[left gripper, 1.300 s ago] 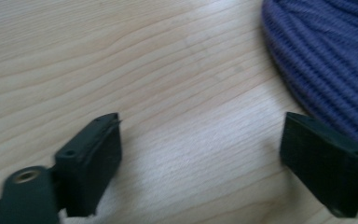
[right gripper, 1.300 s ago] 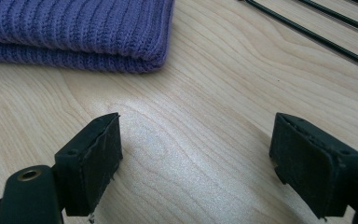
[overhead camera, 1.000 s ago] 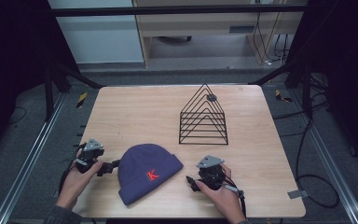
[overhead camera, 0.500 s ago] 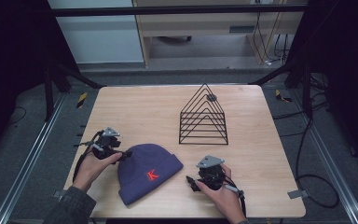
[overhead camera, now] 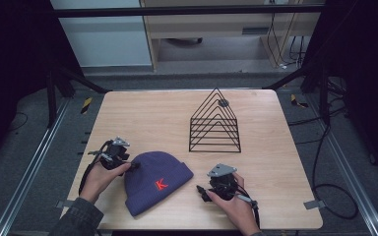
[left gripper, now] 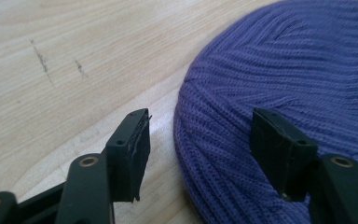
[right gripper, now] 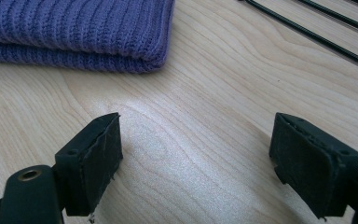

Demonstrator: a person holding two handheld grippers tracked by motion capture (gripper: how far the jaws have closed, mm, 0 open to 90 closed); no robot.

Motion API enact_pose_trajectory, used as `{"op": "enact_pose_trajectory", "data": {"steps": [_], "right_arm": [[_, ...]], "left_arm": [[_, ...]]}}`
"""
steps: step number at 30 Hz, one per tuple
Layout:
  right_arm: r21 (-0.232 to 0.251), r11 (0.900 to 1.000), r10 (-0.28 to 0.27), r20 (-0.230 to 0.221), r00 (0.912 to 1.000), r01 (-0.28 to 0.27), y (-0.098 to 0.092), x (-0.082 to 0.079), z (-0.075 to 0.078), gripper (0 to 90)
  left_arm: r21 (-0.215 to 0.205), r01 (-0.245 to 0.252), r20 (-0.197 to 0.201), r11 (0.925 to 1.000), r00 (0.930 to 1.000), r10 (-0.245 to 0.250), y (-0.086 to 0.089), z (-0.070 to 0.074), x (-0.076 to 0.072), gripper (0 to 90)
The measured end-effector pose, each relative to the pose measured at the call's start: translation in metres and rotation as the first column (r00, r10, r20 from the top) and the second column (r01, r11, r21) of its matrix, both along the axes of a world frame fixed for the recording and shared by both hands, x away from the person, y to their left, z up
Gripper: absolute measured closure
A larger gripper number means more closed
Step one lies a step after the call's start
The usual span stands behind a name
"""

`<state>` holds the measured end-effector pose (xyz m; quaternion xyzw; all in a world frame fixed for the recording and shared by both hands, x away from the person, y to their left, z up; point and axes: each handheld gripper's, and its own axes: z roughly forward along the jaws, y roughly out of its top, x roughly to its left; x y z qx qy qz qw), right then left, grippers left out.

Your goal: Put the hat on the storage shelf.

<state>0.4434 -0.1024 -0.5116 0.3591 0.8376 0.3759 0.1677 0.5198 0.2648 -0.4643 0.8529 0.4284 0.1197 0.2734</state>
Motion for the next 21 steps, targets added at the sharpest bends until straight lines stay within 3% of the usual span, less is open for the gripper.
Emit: {"op": "enact_pose_trajectory", "data": {"steps": [6, 21], "right_arm": [[0.0, 1.0, 0.0, 0.0, 1.0, 0.0, 0.0, 0.0, 0.0, 17.1], [0.0, 1.0, 0.0, 0.0, 1.0, 0.0, 0.0, 0.0, 0.0, 17.1]], "left_arm": [[0.008, -0.004, -0.036, 1.0, 0.9993, 0.004, -0.0001, -0.0035, -0.0006, 42.0], [0.008, -0.001, -0.065, 1.0, 0.9979, 0.001, -0.0004, -0.0099, -0.0007, 42.5]]}}
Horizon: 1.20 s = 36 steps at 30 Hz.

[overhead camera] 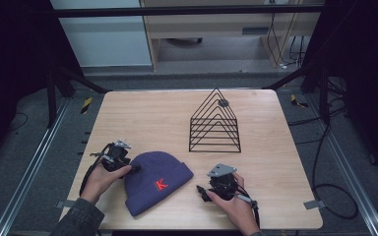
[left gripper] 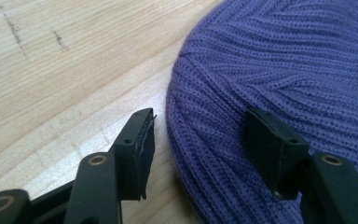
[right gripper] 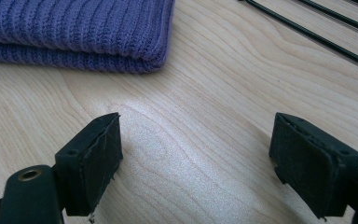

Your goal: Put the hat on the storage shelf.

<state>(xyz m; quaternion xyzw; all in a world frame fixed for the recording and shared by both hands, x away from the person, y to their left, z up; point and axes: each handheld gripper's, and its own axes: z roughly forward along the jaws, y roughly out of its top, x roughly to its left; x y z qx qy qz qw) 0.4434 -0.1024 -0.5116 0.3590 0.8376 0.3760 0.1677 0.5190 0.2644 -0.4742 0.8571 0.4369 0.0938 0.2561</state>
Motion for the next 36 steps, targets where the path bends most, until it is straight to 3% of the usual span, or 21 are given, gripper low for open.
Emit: {"op": "enact_pose_trajectory", "data": {"steps": [14, 19, 21, 23, 29, 31, 32, 36], "right_arm": [[0.0, 1.0, 0.0, 0.0, 1.0, 0.0, 0.0, 0.0, 0.0, 17.1], [0.0, 1.0, 0.0, 0.0, 1.0, 0.0, 0.0, 0.0, 0.0, 17.1], [0.0, 1.0, 0.0, 0.0, 1.0, 0.0, 0.0, 0.0, 0.0, 17.1], [0.0, 1.0, 0.0, 0.0, 1.0, 0.0, 0.0, 0.0, 0.0, 17.1], [0.001, 1.0, 0.0, 0.0, 1.0, 0.0, 0.0, 0.0, 0.0, 17.1], [-0.001, 1.0, 0.0, -0.001, 1.0, 0.0, 0.0, 0.0, 0.0, 17.1], [0.0, 1.0, 0.0, 0.0, 1.0, 0.0, 0.0, 0.0, 0.0, 17.1], [0.0, 1.0, 0.001, 0.001, 1.0, -0.001, 0.0, 0.0, 0.0, 17.2]], "left_arm": [[-0.016, 0.004, -0.038, 0.9999, 0.9993, -0.005, 0.001, -0.002, 0.002, 44.1], [-0.031, 0.018, -0.049, 0.9994, 0.9986, -0.02, -0.001, -0.001, 0.001, 54.2], [-0.035, 0.027, -0.056, 0.999, 0.998, -0.029, -0.001, -0.001, 0.001, 63.4], [-0.037, 0.03, -0.058, 0.9989, 0.9978, -0.032, -0.001, -0.001, 0.001, 65.3], [-0.01, 0.049, 0.0, 0.9988, 0.9988, -0.049, -0.004, 0.003, -0.004, 78.0], [-0.007, 0.05, 0.011, 0.9987, 0.9987, -0.05, -0.005, 0.004, -0.005, 79.3], [0.005, 0.056, 0.043, 0.9984, 0.9975, -0.057, -0.006, 0.009, -0.007, 79.8], [0.02, 0.063, 0.084, 0.9978, 0.9944, -0.064, -0.009, 0.017, -0.01, 80.7]]}}
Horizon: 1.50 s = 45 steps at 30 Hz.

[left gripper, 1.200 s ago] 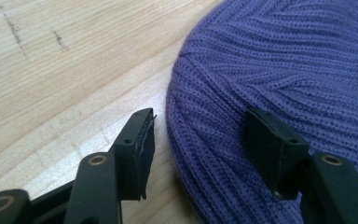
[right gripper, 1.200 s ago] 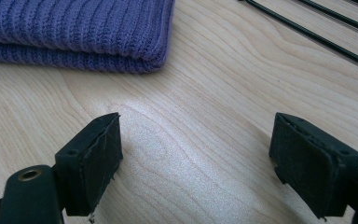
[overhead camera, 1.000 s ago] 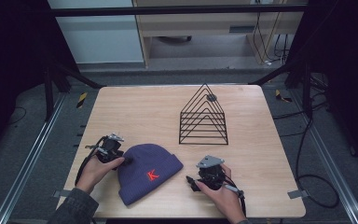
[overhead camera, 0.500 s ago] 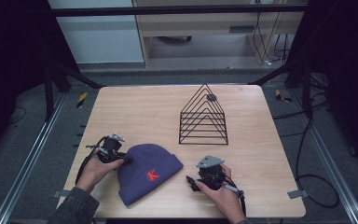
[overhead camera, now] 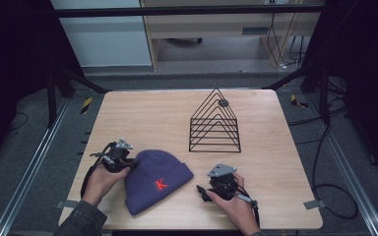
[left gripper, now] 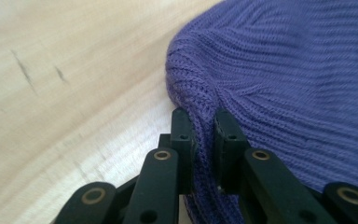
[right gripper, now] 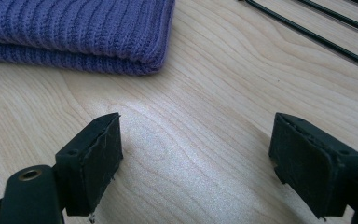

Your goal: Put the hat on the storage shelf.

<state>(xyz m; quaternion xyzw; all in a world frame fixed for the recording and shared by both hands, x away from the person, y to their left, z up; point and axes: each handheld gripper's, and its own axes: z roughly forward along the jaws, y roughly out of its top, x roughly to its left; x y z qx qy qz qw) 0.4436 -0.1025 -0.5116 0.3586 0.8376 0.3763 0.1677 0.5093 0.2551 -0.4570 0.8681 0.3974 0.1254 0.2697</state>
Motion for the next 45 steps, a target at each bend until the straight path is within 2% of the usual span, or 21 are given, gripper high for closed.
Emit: {"op": "enact_pose_trajectory", "data": {"steps": [1, 3, 4, 6, 9, 13, 20, 24, 28, 33, 34, 36, 38, 41, 43, 45], "right_arm": [[0.0, 1.0, 0.0, 0.0, 1.0, 0.0, 0.0, 0.0, 0.0, 17.3], [0.0, 1.0, 0.001, 0.0, 1.0, -0.001, 0.0, 0.0, 0.0, 17.3], [0.0, 1.0, 0.001, 0.0, 1.0, -0.001, 0.0, 0.0, 0.0, 17.3], [0.0, 1.0, 0.002, 0.0, 1.0, -0.002, 0.0, 0.0, 0.0, 17.3], [0.002, 1.0, 0.003, 0.001, 1.0, -0.003, 0.0, 0.0, 0.0, 17.3], [0.004, 1.0, -0.002, 0.001, 1.0, 0.002, 0.0, 0.001, 0.0, 18.7], [0.022, 0.999, -0.029, 0.002, 0.9996, 0.029, -0.003, 0.001, 0.001, 24.9], [0.036, 0.999, -0.032, 0.007, 0.9994, 0.032, -0.004, 0.0, 0.004, 26.3], [0.043, 0.999, -0.031, 0.03, 0.9991, 0.029, -0.006, 0.0, 0.01, 27.1], [0.042, 0.999, -0.027, 0.05, 0.9984, 0.025, -0.008, -0.001, 0.019, 27.5], [0.045, 0.999, -0.026, 0.054, 0.9982, 0.023, -0.008, -0.001, 0.02, 27.5], [0.045, 0.999, -0.027, 0.056, 0.998, 0.025, -0.009, -0.002, 0.022, 27.5], [0.047, 0.999, -0.026, 0.062, 0.9978, 0.023, -0.01, -0.002, 0.025, 26.9], [0.05, 0.998, -0.027, 0.071, 0.9971, 0.023, -0.011, -0.003, 0.03, 26.5], [0.053, 0.998, -0.024, 0.074, 0.997, 0.02, -0.011, -0.003, 0.031, 26.3], [0.059, 0.998, -0.026, 0.077, 0.9967, 0.021, -0.012, -0.003, 0.034, 25.9]], "left_arm": [[0.003, 0.008, 0.028, 1.0, 0.9996, -0.008, -0.002, 0.007, -0.002, 80.9], [0.006, 0.01, 0.038, 0.9999, 0.9992, -0.011, -0.004, 0.011, -0.003, 80.9], [0.013, 0.016, 0.064, 0.9998, 0.9978, -0.017, -0.006, 0.016, -0.004, 81.0], [0.02, 0.028, 0.091, 0.9994, 0.9954, -0.03, -0.009, 0.023, -0.005, 81.0], [0.025, 0.042, 0.117, 0.9988, 0.9921, -0.045, -0.011, 0.031, -0.006, 81.0], [0.038, 0.078, 0.169, 0.9962, 0.982, -0.084, -0.019, 0.045, -0.012, 81.0], [0.078, 0.136, 0.242, 0.9876, 0.9584, -0.151, -0.031, 0.076, -0.022, 81.3], [0.085, 0.165, 0.302, 0.9827, 0.9356, -0.183, -0.037, 0.094, -0.027, 81.3], [0.1, 0.186, 0.338, 0.9775, 0.9178, -0.209, -0.041, 0.107, -0.032, 81.3], [0.103, 0.201, 0.365, 0.9742, 0.9035, -0.225, -0.043, 0.121, -0.037, 81.2], [0.1, 0.208, 0.373, 0.973, 0.8986, -0.23, -0.043, 0.124, -0.038, 81.2], [0.1, 0.209, 0.375, 0.9727, 0.8976, -0.232, -0.043, 0.126, -0.038, 81.2], [0.104, 0.222, 0.387, 0.9696, 0.8892, -0.245, -0.044, 0.133, -0.038, 81.2], [0.096, 0.232, 0.397, 0.9681, 0.8828, -0.251, -0.042, 0.144, -0.036, 81.2], [0.091, 0.23, 0.402, 0.9689, 0.8815, -0.247, -0.042, 0.146, -0.036, 81.1], [0.089, 0.233, 0.413, 0.9683, 0.876, -0.249, -0.041, 0.152, -0.035, 81.1]]}}
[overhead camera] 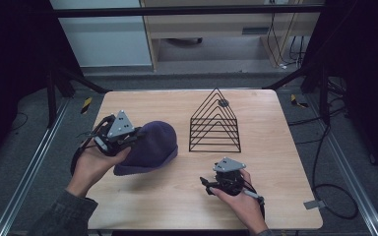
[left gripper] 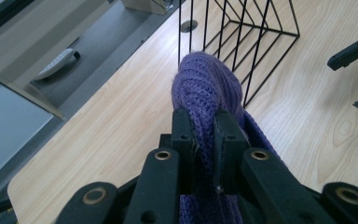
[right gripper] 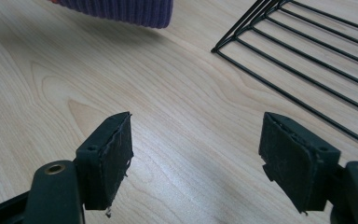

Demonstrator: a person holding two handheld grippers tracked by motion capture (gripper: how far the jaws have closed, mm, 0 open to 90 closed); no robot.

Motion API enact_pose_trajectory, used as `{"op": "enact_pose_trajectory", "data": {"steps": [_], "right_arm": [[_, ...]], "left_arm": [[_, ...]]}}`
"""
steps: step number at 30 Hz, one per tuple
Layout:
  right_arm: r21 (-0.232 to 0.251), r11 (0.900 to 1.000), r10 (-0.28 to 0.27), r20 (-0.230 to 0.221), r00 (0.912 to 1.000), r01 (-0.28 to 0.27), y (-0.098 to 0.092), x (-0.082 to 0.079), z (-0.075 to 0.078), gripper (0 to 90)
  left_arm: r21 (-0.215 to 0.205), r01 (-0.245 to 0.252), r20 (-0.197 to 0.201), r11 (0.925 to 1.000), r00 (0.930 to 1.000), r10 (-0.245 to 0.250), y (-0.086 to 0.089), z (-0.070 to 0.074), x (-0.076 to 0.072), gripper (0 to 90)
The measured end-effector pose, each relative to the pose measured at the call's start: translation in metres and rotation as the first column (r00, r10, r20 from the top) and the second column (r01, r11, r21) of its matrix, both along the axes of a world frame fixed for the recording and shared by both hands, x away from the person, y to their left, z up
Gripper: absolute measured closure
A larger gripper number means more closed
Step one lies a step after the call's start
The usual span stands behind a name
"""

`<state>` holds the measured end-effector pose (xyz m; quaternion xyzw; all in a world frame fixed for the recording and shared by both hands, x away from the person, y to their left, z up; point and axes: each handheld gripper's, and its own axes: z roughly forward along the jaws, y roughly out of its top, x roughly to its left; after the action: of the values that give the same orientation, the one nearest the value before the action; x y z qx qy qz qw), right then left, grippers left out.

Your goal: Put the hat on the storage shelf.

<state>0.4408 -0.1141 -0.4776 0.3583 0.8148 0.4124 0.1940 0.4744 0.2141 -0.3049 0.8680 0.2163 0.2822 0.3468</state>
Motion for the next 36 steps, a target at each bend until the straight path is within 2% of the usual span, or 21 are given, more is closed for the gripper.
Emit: {"op": "enact_pose_trajectory", "data": {"steps": [4, 8, 11, 12, 17, 22, 30, 36], "right_arm": [[0.0, 1.0, 0.0, 0.004, 1.0, 0.0, -0.001, 0.0, 0.002, 26.4], [0.003, 1.0, 0.002, 0.025, 0.9997, -0.002, -0.001, 0.001, 0.008, 29.1], [0.002, 1.0, 0.005, 0.032, 0.9995, -0.005, 0.0, 0.001, 0.012, 30.0], [0.003, 1.0, 0.009, 0.039, 0.9992, -0.009, 0.002, 0.001, 0.017, 31.1], [0.013, 1.0, 0.008, 0.052, 0.9986, -0.009, 0.004, 0.0, 0.022, 35.0], [0.008, 1.0, 0.021, 0.071, 0.9973, -0.021, 0.005, -0.001, 0.029, 39.5], [0.001, 1.0, 0.024, 0.102, 0.9945, -0.024, -0.002, -0.001, 0.046, 47.2], [0.005, 1.0, 0.014, 0.127, 0.9918, -0.015, -0.011, 0.004, 0.061, 52.2]], "left_arm": [[-0.01, 0.004, 0.013, 0.9999, 0.9999, -0.004, 0.001, 0.006, 0.0, 81.1], [-0.043, 0.028, 0.028, 0.9987, 0.9993, -0.027, 0.005, 0.019, 0.002, 81.0], [-0.045, 0.038, 0.036, 0.9983, 0.9987, -0.036, 0.006, 0.024, 0.002, 81.0], [-0.065, 0.047, 0.032, 0.9968, 0.9985, -0.045, 0.007, 0.029, 0.003, 80.9], [-0.061, 0.046, 0.038, 0.9971, 0.9983, -0.043, 0.005, 0.038, 0.005, 80.9], [-0.058, 0.063, 0.065, 0.9963, 0.9961, -0.06, -0.003, 0.053, 0.009, 80.8], [-0.097, 0.092, 0.09, 0.991, 0.9925, -0.083, -0.019, 0.074, 0.018, 80.8], [-0.091, 0.107, 0.108, 0.99, 0.9894, -0.097, -0.033, 0.085, 0.026, 80.8]]}}
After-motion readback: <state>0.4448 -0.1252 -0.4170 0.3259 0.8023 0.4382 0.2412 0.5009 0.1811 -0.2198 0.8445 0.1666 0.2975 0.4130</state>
